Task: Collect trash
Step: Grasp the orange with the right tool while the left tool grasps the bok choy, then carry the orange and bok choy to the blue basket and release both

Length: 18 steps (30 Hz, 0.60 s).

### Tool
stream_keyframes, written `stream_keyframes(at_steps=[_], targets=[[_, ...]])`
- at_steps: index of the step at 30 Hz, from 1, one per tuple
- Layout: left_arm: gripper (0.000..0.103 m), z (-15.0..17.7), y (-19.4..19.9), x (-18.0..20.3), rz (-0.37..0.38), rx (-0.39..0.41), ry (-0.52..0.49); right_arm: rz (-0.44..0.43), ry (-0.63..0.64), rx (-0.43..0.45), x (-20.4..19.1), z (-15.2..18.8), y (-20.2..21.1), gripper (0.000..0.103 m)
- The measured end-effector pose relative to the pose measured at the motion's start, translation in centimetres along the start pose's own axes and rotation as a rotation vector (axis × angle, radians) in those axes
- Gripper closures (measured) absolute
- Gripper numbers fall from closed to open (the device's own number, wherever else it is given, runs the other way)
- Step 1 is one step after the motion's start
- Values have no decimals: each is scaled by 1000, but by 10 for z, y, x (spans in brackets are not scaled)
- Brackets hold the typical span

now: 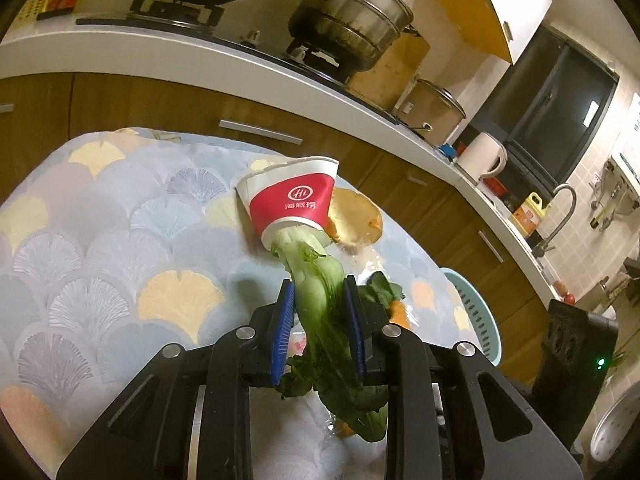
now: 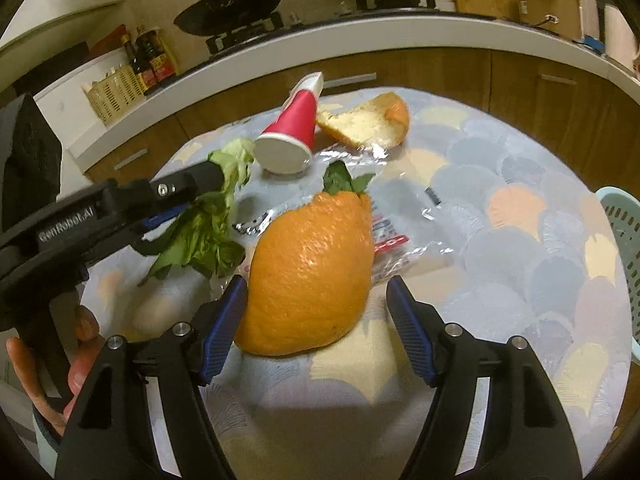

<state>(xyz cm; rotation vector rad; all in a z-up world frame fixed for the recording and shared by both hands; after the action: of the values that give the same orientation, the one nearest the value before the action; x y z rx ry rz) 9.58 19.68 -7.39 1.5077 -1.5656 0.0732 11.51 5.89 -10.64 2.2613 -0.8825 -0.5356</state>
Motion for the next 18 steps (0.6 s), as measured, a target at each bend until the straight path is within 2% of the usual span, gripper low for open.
stream_keyframes(at_steps=[1, 4, 9, 14, 18], targets=[[80, -1, 0, -1, 0, 0, -3, -10, 6, -3, -2, 1, 0, 54], [80, 1, 3, 0, -9, 10, -18, -17, 15, 20, -6, 4, 8, 67], [80, -2, 5, -1, 6, 17, -13, -32, 31, 75, -9, 11, 36, 67], [80, 1, 6, 4, 5, 23, -35, -4, 23, 110, 2, 12, 59, 69], [80, 0, 10, 11, 32, 38, -52, 48, -26, 140, 26, 15, 76, 71]])
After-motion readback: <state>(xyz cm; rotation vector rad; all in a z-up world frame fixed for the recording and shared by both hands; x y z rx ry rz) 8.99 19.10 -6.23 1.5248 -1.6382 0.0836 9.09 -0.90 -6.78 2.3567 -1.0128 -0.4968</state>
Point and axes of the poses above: each gripper's, at about its wrist camera, not at the fingertips, and y roughly against the way its jaws point, x to its right, z to its underside, the point moved 6 cm from there along -y, roughly the way its jaws point, and after that the axes turned 13 degrees about y, right-handed, at the moved point
